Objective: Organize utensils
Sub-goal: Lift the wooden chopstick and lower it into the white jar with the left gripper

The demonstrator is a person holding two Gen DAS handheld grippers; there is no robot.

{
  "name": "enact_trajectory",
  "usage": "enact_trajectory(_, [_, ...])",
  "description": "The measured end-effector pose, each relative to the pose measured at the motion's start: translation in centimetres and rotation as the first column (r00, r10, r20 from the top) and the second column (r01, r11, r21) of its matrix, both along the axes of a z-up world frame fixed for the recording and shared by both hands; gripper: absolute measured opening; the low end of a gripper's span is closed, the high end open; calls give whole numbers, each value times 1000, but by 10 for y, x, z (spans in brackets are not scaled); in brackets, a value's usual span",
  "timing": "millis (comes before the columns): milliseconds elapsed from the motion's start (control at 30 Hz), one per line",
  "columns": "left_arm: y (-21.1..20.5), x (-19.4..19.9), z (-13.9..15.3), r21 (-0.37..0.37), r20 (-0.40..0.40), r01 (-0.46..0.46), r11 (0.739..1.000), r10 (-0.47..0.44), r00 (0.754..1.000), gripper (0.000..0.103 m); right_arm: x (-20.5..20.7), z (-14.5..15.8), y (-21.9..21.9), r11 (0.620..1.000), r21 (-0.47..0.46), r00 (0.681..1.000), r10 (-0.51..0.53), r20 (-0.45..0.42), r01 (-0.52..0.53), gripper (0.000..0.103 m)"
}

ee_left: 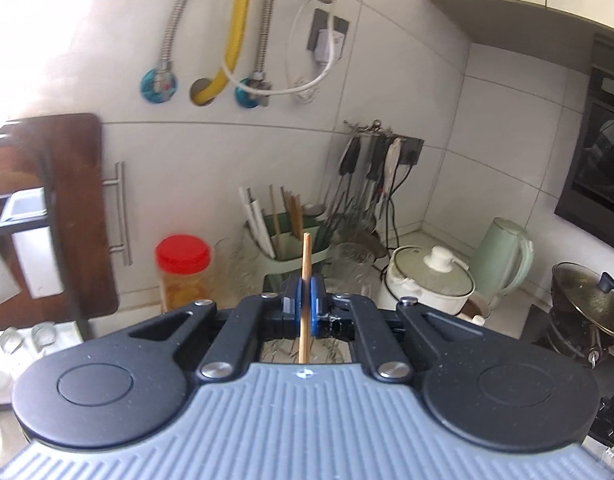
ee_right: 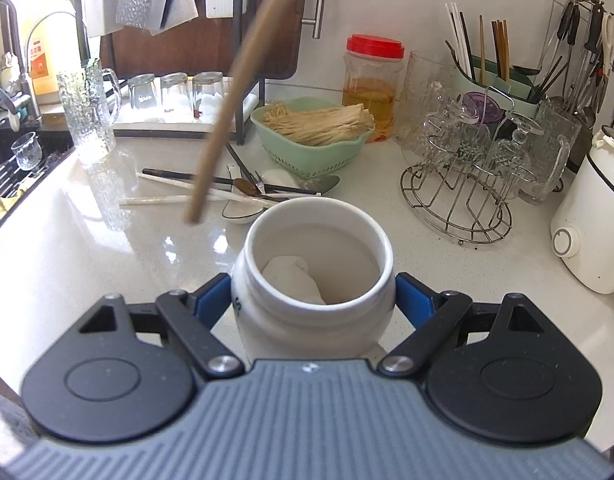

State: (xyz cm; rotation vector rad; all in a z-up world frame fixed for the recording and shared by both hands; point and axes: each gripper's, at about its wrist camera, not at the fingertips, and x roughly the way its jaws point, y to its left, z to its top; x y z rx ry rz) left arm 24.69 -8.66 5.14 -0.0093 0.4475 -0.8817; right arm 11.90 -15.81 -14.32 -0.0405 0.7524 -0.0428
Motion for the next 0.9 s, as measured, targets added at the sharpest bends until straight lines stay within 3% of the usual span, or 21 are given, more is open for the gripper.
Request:
enact_trajectory(167, [-20, 0, -8, -30, 2, 83, 996, -83, 997, 5, -1, 0, 1, 1000, 0, 1000, -2, 4, 2, 90])
enact_trajectory(400, [-38, -18, -42, 7, 55, 154, 988, -155, 986, 5, -2, 0, -2, 1000, 0, 1000, 19, 12, -19, 90])
enact_trajectory(500, [-35, -24, -60, -41, 97, 164, 986, -160, 982, 5, -2, 0, -2, 1000, 2, 1000, 25, 13, -25, 90])
enact_trajectory(900, [-23, -34, -94, 84, 14, 133, 988, -135, 991, 5, -3, -2, -2, 1000, 4, 999, 18, 28, -19, 90])
